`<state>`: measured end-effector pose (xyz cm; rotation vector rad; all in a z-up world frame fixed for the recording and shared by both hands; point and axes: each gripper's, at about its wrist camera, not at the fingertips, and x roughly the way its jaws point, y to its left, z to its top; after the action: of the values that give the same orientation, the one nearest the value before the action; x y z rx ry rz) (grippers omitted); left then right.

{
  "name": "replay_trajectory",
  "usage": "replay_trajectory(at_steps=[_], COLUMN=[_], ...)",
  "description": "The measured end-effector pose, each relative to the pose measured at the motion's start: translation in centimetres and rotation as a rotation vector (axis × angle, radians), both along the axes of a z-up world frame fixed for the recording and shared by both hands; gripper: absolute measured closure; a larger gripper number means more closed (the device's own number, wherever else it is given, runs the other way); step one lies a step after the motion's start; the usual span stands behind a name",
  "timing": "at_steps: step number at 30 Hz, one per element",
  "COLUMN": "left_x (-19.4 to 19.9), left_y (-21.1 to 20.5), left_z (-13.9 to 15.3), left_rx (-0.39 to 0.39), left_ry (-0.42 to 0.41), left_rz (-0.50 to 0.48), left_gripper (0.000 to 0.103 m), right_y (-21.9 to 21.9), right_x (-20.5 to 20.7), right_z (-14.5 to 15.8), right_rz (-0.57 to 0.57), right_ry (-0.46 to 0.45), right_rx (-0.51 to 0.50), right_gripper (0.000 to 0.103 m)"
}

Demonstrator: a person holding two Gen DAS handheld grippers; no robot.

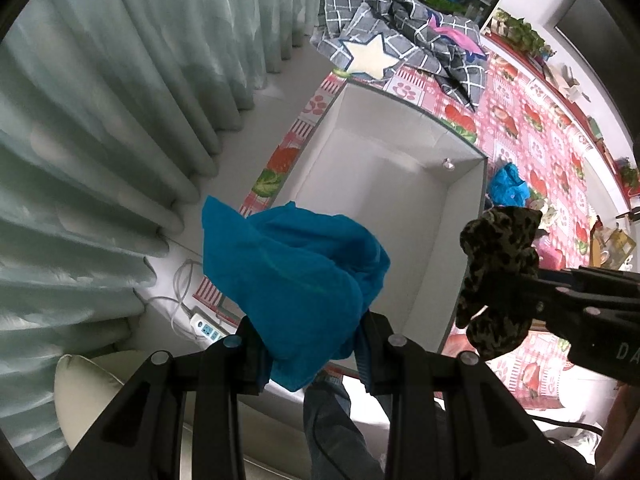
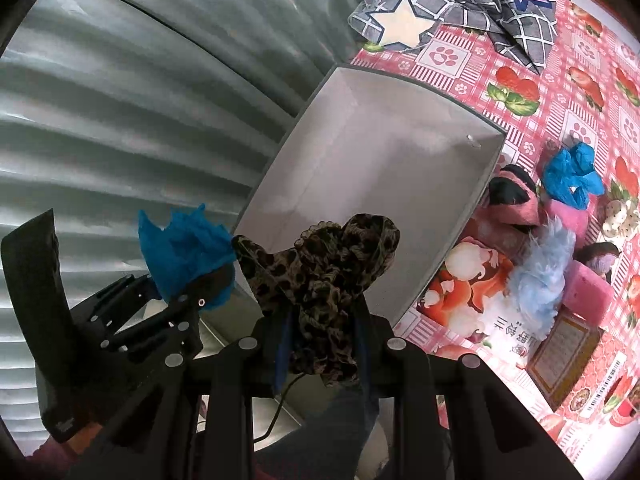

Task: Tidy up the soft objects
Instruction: 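Open the left tool over the box while the right tool releases the scrunchie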

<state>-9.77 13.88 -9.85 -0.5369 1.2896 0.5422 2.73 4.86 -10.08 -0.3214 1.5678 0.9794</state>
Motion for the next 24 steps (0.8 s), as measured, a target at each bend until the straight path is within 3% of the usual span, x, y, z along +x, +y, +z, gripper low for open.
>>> replay_trajectory(at_steps=[10, 12, 14, 16, 18, 21, 24], left_x=[0.8, 1.0, 1.1, 1.1, 1.2, 1.4, 1.7], left_y=[0.0, -0.2, -0.4, -0.6, -0.7, -0.5, -0.5], left_z=[-0.2, -0.3, -0.3, 0.0, 0.2, 0.1, -0.4], left_rx=[-0.008, -0.014, -0.010, 0.003, 0.015, 0.004, -0.029], left_ry=[-0.002, -0.002, -0.001, -0.012, -0.020, -0.016, 0.009], left_rz=[-0.028, -0.033, -0.040, -0.033, -0.028, -0.014, -0.013], left_gripper=[0.064, 0.056, 0.031, 0.019, 0.018, 0.001, 0.000], right_y=[1.0, 1.2, 1.2, 1.3, 1.2, 1.2, 0.7], right_x=[0.2, 0.5, 0.6, 0.8, 0.8, 0.8, 1.4], right_z=[-0.4, -0.4, -0.3, -0.1, 0.4, 0.9, 1.6], right_rz=[0.010, 0.012, 0.015, 0.013, 0.007, 0.014, -0.013], right_ry=[-0.012, -0.014, -0.020, -0.023, -0.025, -0.050, -0.091], right_rx=[-0.001, -0.001, 0.002, 0.010, 0.031, 0.039, 0.047], right_gripper=[0.075, 0.074, 0.070, 0.038, 0.018, 0.018, 0.000])
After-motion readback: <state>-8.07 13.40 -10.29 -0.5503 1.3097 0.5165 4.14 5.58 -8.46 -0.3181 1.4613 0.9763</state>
